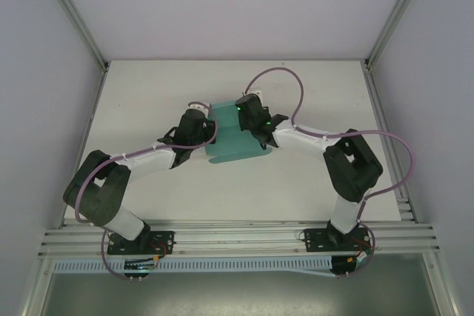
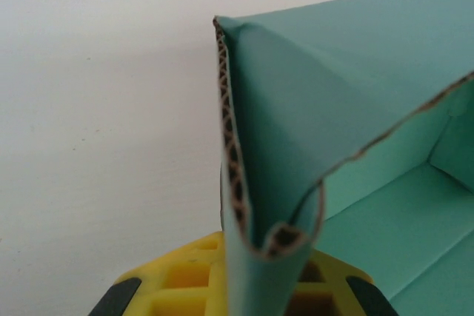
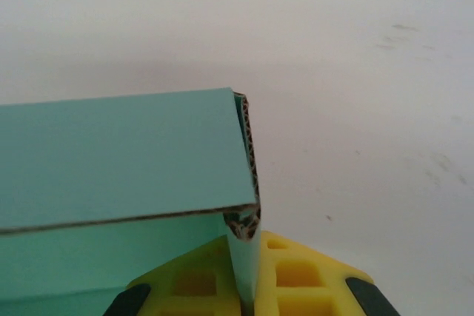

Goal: Assemble paper box

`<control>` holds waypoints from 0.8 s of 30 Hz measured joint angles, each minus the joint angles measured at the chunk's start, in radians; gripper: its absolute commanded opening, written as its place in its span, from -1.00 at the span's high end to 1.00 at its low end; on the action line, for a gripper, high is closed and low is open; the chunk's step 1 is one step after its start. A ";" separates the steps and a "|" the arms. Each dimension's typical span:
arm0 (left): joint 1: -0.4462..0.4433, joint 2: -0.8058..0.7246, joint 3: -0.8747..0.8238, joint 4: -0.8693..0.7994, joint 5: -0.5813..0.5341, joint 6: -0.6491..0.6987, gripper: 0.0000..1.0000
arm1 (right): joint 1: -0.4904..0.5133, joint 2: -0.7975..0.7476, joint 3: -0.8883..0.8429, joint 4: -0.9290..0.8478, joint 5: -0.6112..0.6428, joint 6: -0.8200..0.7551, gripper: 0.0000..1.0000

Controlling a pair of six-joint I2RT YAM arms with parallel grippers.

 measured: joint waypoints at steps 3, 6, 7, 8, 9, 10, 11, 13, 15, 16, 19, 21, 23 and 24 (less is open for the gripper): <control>-0.012 0.000 0.004 -0.007 0.002 -0.002 1.00 | 0.020 0.016 0.027 -0.069 0.084 0.074 1.00; -0.020 0.000 0.011 -0.007 0.010 -0.002 1.00 | 0.031 0.018 0.048 -0.123 0.143 0.115 1.00; -0.021 0.000 0.014 -0.007 0.013 -0.005 1.00 | 0.032 0.021 0.056 -0.133 0.156 0.119 1.00; -0.021 0.000 0.016 -0.007 0.016 -0.006 1.00 | 0.032 0.023 0.060 -0.136 0.164 0.119 1.00; -0.021 0.000 0.018 -0.007 0.017 -0.007 1.00 | 0.032 0.023 0.060 -0.132 0.164 0.118 1.00; -0.021 0.000 0.018 -0.008 0.019 -0.009 1.00 | 0.032 0.023 0.055 -0.124 0.160 0.113 1.00; -0.021 0.000 0.018 -0.011 0.019 -0.010 1.00 | 0.032 0.019 0.041 -0.101 0.151 0.100 0.95; -0.019 0.000 0.018 -0.022 0.019 -0.010 1.00 | 0.028 0.002 -0.009 -0.039 0.114 0.076 0.79; -0.019 0.000 0.017 -0.035 0.019 -0.010 1.00 | 0.017 -0.024 -0.069 0.029 0.062 0.049 0.59; -0.019 -0.002 0.017 -0.040 0.020 -0.008 1.00 | 0.005 -0.036 -0.095 0.056 0.041 0.035 0.52; -0.019 -0.007 0.017 -0.049 0.027 -0.008 1.00 | -0.027 -0.066 -0.150 0.132 -0.034 -0.003 0.52; -0.018 -0.013 0.017 -0.049 0.027 -0.008 1.00 | -0.040 -0.082 -0.169 0.169 -0.075 -0.016 0.52; -0.015 -0.021 0.017 -0.049 0.027 -0.008 1.00 | -0.052 -0.093 -0.182 0.200 -0.111 -0.016 0.52; -0.013 -0.024 0.017 -0.048 0.027 -0.008 1.00 | -0.061 -0.098 -0.190 0.220 -0.137 -0.016 0.51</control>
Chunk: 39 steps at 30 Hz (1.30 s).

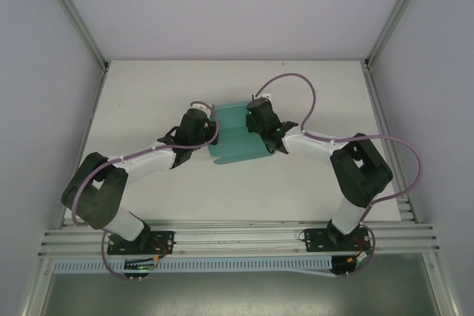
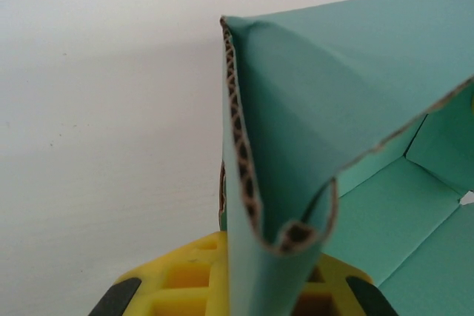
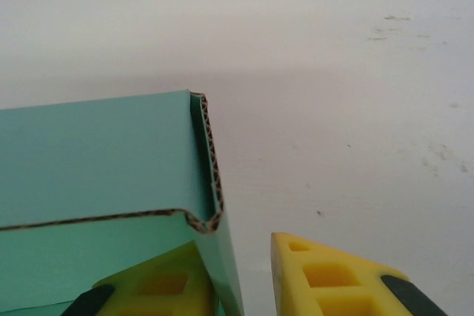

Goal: Assemble paper box

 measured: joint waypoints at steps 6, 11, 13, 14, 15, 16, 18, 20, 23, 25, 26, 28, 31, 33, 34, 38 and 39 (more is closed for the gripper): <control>0.005 -0.017 -0.002 -0.004 0.000 0.000 1.00 | -0.041 -0.003 -0.043 0.080 -0.132 0.000 0.31; 0.006 -0.021 -0.002 -0.005 0.008 0.000 1.00 | -0.059 -0.016 -0.080 0.129 -0.216 -0.004 0.57; 0.006 -0.025 -0.002 -0.004 0.016 0.000 1.00 | -0.058 -0.025 -0.084 0.130 -0.225 -0.007 0.68; 0.006 -0.027 -0.002 -0.002 0.019 0.000 1.00 | -0.058 -0.029 -0.084 0.131 -0.225 -0.009 0.74; 0.006 -0.030 -0.002 -0.001 0.019 0.000 1.00 | -0.058 -0.033 -0.084 0.129 -0.223 -0.014 0.84; 0.006 -0.033 -0.002 0.001 0.022 0.001 1.00 | -0.058 -0.034 -0.084 0.127 -0.220 -0.021 0.91; 0.005 -0.038 -0.002 -0.001 0.024 0.004 1.00 | -0.054 -0.034 -0.081 0.113 -0.202 -0.032 0.99; 0.003 -0.038 -0.002 -0.002 0.026 0.004 1.00 | -0.045 -0.032 -0.060 0.076 -0.162 -0.026 1.00; 0.000 -0.038 -0.002 0.004 0.021 0.001 1.00 | -0.019 -0.003 0.020 -0.032 -0.057 0.001 1.00; -0.002 -0.038 0.000 0.005 0.018 -0.004 1.00 | 0.002 0.023 0.079 -0.111 0.022 0.040 1.00; -0.003 -0.038 0.000 0.007 0.018 -0.005 1.00 | 0.011 0.034 0.101 -0.145 0.060 0.063 1.00; -0.008 -0.038 0.000 0.008 0.018 -0.005 1.00 | 0.027 0.051 0.135 -0.203 0.119 0.106 1.00; -0.019 -0.038 0.003 0.009 0.019 -0.009 1.00 | 0.039 0.069 0.171 -0.277 0.182 0.162 1.00; -0.024 -0.038 0.008 0.009 0.020 -0.009 1.00 | 0.039 0.076 0.186 -0.303 0.200 0.186 1.00; -0.026 -0.038 0.008 0.011 0.021 -0.009 1.00 | 0.039 0.078 0.191 -0.314 0.209 0.194 1.00; -0.031 -0.037 0.010 0.015 0.027 -0.010 1.00 | 0.039 0.084 0.209 -0.347 0.234 0.206 1.00; -0.031 -0.037 0.011 0.017 0.027 -0.011 1.00 | 0.039 0.084 0.211 -0.345 0.238 0.203 1.00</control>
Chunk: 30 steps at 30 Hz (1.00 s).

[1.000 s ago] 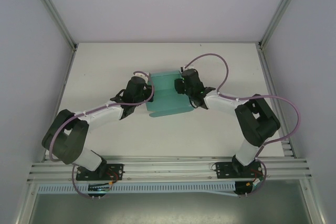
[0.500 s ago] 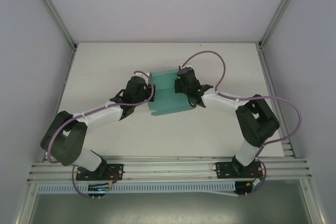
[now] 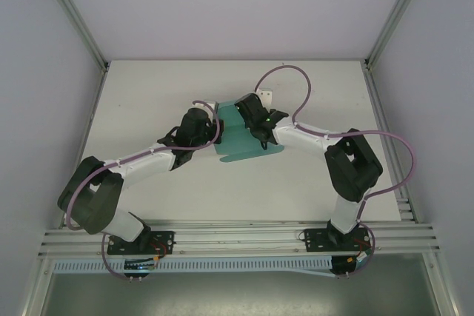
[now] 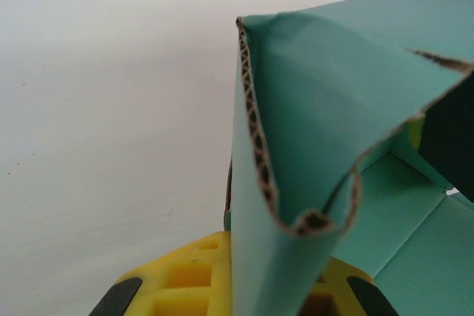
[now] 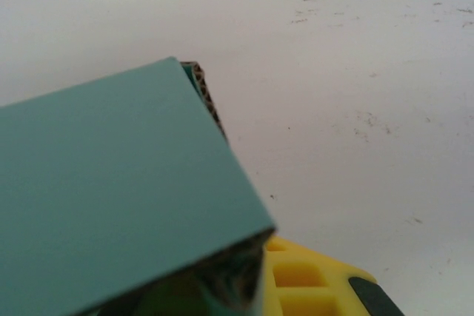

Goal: Assemble paper box

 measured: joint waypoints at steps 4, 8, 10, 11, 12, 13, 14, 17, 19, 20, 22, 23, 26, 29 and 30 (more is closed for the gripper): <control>0.003 0.010 0.010 -0.003 -0.008 -0.002 1.00 | -0.002 -0.010 -0.043 0.098 -0.030 -0.069 0.96; 0.012 0.029 0.013 -0.029 -0.010 -0.001 1.00 | -0.044 -0.063 -0.188 0.291 -0.216 -0.151 0.65; 0.014 0.035 0.015 -0.041 -0.013 -0.001 1.00 | -0.077 -0.087 -0.246 0.365 -0.319 -0.181 0.41; 0.016 0.037 0.016 -0.044 -0.017 -0.001 1.00 | -0.095 -0.102 -0.270 0.396 -0.376 -0.194 0.23; 0.019 0.038 0.016 -0.046 -0.023 -0.001 1.00 | -0.109 -0.116 -0.288 0.416 -0.420 -0.208 0.07; 0.024 0.038 0.016 -0.046 -0.029 -0.001 1.00 | -0.122 -0.132 -0.304 0.433 -0.467 -0.222 -0.06; 0.027 0.038 0.018 -0.046 -0.035 -0.001 1.00 | -0.132 -0.152 -0.317 0.446 -0.513 -0.231 -0.19; 0.034 0.038 0.019 -0.045 -0.040 -0.001 1.00 | -0.143 -0.223 -0.336 0.470 -0.615 -0.249 -0.59; 0.037 0.038 0.019 -0.045 -0.039 -0.001 1.00 | -0.143 -0.279 -0.348 0.486 -0.657 -0.251 -0.90; 0.037 0.038 0.019 -0.045 -0.039 -0.001 1.00 | -0.142 -0.310 -0.357 0.500 -0.673 -0.254 -0.96; 0.037 0.038 0.019 -0.045 -0.038 0.000 1.00 | -0.142 -0.373 -0.381 0.519 -0.684 -0.251 -0.98; 0.037 0.038 0.019 -0.045 -0.037 0.003 1.00 | -0.143 -0.399 -0.394 0.526 -0.684 -0.251 -0.98; 0.037 0.038 0.020 -0.045 -0.034 0.019 1.00 | -0.149 -0.475 -0.440 0.528 -0.668 -0.249 -0.98; 0.037 0.038 0.023 -0.046 -0.024 0.050 1.00 | -0.162 -0.541 -0.493 0.520 -0.632 -0.242 -0.98; 0.037 0.038 0.026 -0.048 -0.013 0.066 1.00 | -0.172 -0.563 -0.510 0.514 -0.625 -0.234 -0.98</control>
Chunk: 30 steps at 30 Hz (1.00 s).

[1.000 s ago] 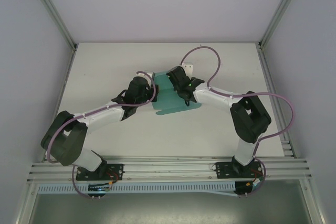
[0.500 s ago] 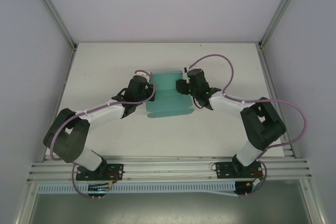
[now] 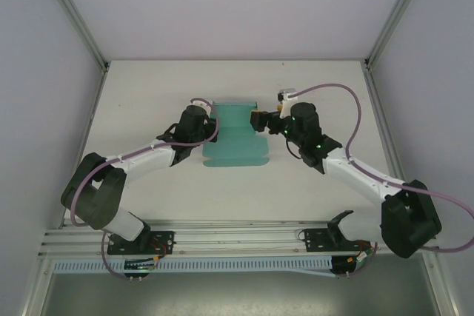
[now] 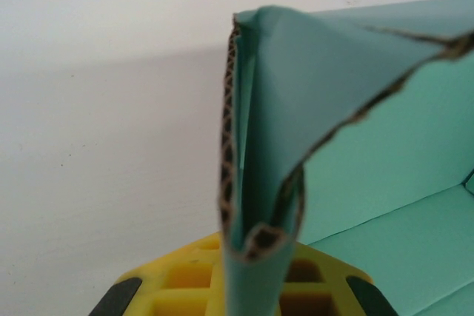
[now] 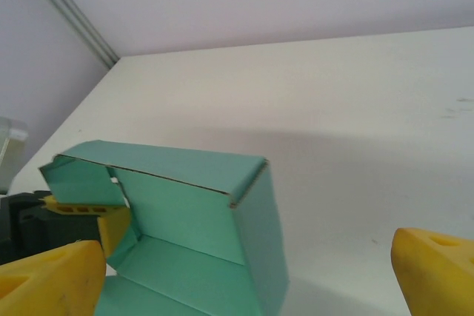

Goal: Assemble paper box

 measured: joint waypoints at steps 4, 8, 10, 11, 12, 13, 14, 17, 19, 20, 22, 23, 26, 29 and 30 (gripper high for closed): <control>0.001 0.035 0.092 -0.098 0.097 0.117 1.00 | -0.065 -0.088 -0.052 -0.064 0.020 0.028 -0.98; 0.001 0.148 0.289 -0.297 0.230 0.286 1.00 | -0.119 -0.163 -0.057 -0.172 0.028 0.036 -0.98; 0.001 0.202 0.383 -0.429 0.285 0.375 1.00 | -0.134 -0.198 -0.057 -0.233 0.027 0.035 -0.98; 0.001 0.225 0.422 -0.491 0.302 0.411 1.00 | -0.139 -0.211 -0.057 -0.263 0.027 0.032 -0.98; 0.001 0.248 0.462 -0.555 0.318 0.447 0.99 | -0.144 -0.224 -0.057 -0.295 0.028 0.032 -0.98; 0.001 0.272 0.501 -0.621 0.332 0.485 0.98 | -0.148 -0.234 -0.057 -0.325 0.029 0.031 -0.98; 0.001 0.292 0.534 -0.679 0.339 0.515 0.96 | -0.151 -0.243 -0.057 -0.354 0.033 0.031 -0.98; -0.002 0.359 0.629 -0.832 0.300 0.578 1.00 | -0.164 -0.261 -0.057 -0.421 0.045 0.025 -0.98; -0.007 0.417 0.690 -0.906 0.238 0.599 1.00 | -0.174 -0.269 -0.061 -0.449 0.055 0.024 -0.98; -0.010 0.445 0.711 -0.925 0.212 0.603 1.00 | -0.177 -0.270 -0.063 -0.456 0.060 0.024 -0.98; -0.017 0.495 0.727 -0.944 0.156 0.613 1.00 | -0.182 -0.270 -0.069 -0.473 0.062 0.024 -0.98; -0.022 0.514 0.727 -0.951 0.127 0.616 1.00 | -0.182 -0.270 -0.072 -0.478 0.063 0.024 -0.98; -0.048 0.563 0.726 -0.956 0.023 0.636 1.00 | -0.183 -0.269 -0.077 -0.498 0.064 0.024 -0.98; -0.085 0.587 0.739 -0.951 -0.086 0.665 0.97 | -0.183 -0.263 -0.077 -0.498 0.064 0.024 -0.98; -0.096 0.602 0.753 -0.955 -0.115 0.673 0.96 | -0.183 -0.260 -0.077 -0.498 0.064 0.024 -0.98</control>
